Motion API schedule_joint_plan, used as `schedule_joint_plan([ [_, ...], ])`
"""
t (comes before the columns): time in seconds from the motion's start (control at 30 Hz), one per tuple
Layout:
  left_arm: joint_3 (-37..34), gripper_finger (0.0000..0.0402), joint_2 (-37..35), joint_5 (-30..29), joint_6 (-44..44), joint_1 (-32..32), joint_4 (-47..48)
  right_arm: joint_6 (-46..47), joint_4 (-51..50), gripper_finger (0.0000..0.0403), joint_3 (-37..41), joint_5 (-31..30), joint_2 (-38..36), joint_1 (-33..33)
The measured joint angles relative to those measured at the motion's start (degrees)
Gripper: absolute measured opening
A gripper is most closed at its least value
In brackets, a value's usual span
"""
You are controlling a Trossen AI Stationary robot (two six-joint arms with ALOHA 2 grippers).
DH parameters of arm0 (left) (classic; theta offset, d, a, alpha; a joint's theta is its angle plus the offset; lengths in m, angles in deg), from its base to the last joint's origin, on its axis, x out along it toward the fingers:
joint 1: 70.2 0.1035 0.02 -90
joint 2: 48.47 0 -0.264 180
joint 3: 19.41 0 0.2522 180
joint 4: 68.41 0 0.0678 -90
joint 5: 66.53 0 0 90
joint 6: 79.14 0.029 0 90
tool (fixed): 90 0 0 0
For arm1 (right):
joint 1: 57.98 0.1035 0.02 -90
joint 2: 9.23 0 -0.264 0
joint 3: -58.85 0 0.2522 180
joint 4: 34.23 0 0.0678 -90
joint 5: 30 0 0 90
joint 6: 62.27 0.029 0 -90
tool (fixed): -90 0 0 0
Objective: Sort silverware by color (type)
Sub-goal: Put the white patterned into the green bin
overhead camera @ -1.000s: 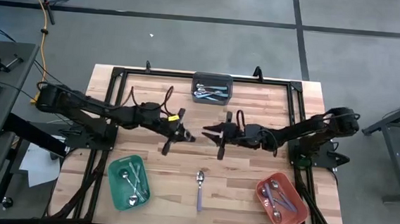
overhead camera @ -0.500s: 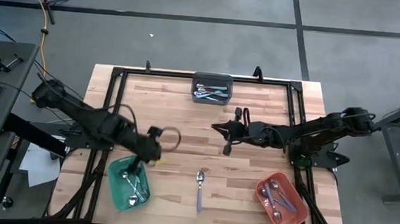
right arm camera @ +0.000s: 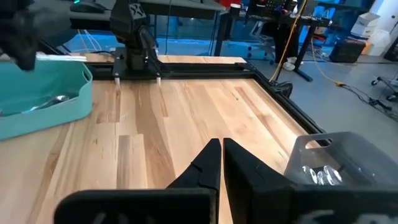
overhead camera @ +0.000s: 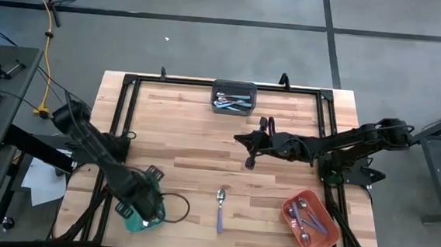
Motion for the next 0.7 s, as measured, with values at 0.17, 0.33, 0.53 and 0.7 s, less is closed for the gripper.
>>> schedule_joint_plan([
  [0.17,0.0,0.0001,5.11,1.71,2.36,-1.8,0.43,1.0,-0.55,0.0002,0.0,0.02,0.0,0.07],
  [0.33,0.0,0.0001,7.28,3.63,3.65,-2.86,-1.1,1.12,-0.55,0.0002,0.0,0.06,0.0,0.17],
  [0.53,0.0,0.0,7.51,5.27,3.23,-3.24,-4.5,1.18,-0.55,0.0002,0.0,0.26,0.0,0.17],
  [0.7,0.0,0.0,7.51,5.67,2.74,-3.23,-4.82,1.18,-0.55,0.0002,0.0,0.24,0.0,0.17],
])
